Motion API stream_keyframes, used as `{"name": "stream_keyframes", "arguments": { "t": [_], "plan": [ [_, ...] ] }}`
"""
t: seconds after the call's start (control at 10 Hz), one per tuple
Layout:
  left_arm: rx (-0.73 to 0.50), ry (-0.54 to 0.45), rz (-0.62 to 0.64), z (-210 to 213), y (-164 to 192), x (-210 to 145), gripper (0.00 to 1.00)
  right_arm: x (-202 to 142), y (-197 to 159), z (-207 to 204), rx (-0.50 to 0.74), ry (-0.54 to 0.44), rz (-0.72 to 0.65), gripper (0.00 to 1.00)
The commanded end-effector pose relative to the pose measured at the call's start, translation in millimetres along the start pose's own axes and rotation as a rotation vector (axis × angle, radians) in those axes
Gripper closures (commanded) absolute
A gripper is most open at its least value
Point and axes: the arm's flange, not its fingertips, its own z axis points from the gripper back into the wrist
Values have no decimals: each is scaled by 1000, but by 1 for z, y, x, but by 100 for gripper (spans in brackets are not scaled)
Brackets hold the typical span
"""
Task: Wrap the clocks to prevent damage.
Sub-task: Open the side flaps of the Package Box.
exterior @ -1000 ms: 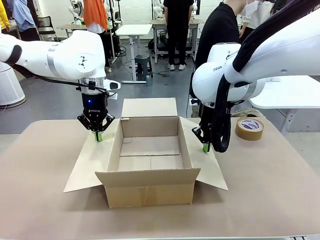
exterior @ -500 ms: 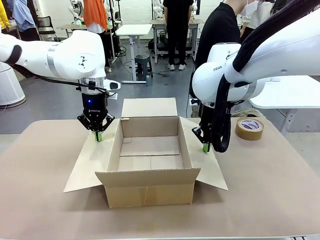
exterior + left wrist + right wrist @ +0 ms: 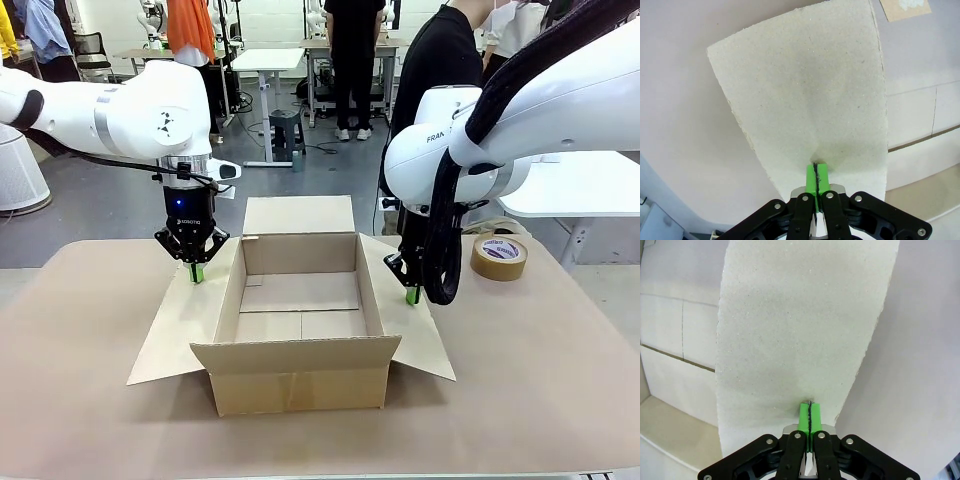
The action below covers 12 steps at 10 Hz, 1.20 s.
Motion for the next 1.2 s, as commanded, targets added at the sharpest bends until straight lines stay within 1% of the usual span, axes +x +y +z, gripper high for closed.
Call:
{"name": "stream_keyframes", "arguments": {
  "t": [0.0, 1.1],
  "plan": [
    [4, 4, -1, -1, 1, 0, 100, -1, 0, -2, 2, 10, -2, 99],
    [4, 4, -1, -1, 1, 0, 100, -1, 0, -2, 2, 10, -2, 99]
  ]
}}
